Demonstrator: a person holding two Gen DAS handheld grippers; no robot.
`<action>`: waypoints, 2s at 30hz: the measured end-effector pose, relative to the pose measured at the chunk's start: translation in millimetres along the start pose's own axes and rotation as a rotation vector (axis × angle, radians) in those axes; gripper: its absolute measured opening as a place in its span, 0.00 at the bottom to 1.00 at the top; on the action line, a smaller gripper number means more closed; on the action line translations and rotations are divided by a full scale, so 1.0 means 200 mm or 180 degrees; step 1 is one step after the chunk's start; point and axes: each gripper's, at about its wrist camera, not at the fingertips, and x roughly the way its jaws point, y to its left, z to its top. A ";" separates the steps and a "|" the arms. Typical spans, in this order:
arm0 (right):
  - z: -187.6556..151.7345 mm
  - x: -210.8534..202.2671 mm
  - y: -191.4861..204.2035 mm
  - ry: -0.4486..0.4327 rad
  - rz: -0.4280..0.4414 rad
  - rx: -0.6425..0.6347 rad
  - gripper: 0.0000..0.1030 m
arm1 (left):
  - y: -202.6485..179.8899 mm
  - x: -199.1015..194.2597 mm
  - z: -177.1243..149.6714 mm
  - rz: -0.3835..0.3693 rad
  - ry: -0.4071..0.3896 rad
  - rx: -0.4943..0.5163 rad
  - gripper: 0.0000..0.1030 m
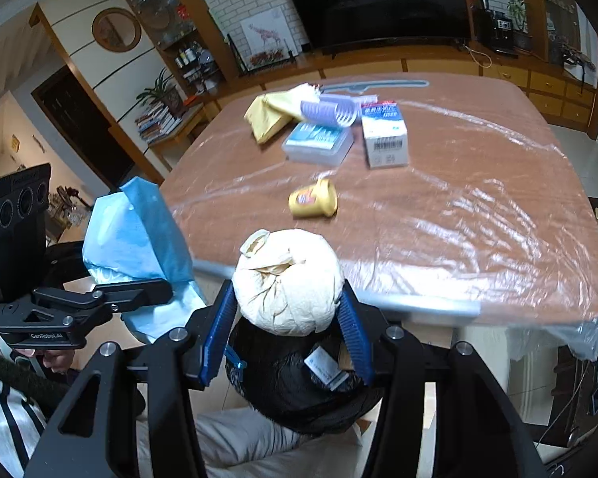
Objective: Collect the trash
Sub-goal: 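Carry the blue bag and white bundle over the trash bin, then lower both held items into the bin and open both tools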
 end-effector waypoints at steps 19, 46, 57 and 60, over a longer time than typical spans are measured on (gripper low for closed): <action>-0.19 0.07 0.04 0.0319 0.0010 -0.0086 0.49 | -0.05 0.13 -0.18 0.0002 0.0367 0.0104 0.40; -0.29 0.27 -0.02 0.0614 -0.0122 -0.0195 0.49 | 0.00 0.36 -0.30 0.0298 0.0670 0.0149 0.40; -0.28 0.38 -0.08 0.0687 -0.0152 -0.0102 0.49 | 0.04 0.45 -0.32 0.0362 0.0769 0.0132 0.40; -0.30 0.41 -0.08 0.0729 -0.0174 -0.0108 0.49 | 0.05 0.47 -0.33 0.0373 0.0796 0.0133 0.40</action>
